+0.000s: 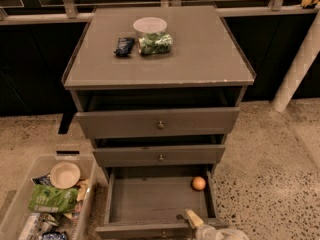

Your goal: Open bottom drawer

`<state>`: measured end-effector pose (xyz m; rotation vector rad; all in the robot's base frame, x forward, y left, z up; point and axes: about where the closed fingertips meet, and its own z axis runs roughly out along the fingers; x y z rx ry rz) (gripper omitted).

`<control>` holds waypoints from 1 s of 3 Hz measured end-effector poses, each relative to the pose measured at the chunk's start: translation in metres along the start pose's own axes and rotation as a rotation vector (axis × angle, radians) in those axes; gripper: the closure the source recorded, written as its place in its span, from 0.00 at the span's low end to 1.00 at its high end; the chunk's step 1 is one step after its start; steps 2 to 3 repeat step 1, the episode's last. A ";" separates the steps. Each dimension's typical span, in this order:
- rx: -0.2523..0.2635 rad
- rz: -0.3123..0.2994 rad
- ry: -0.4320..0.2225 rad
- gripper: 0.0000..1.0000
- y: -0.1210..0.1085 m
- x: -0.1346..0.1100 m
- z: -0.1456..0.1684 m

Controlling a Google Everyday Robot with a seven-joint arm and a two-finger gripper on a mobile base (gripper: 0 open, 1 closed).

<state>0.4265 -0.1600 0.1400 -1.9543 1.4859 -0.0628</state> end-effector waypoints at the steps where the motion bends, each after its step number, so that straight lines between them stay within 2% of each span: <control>1: 0.000 0.000 0.000 0.00 0.000 0.000 0.000; 3: 0.000 0.000 0.000 0.00 0.000 0.000 0.000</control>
Offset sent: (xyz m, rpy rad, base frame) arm 0.0000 0.0000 0.0000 0.0000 0.0000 0.0000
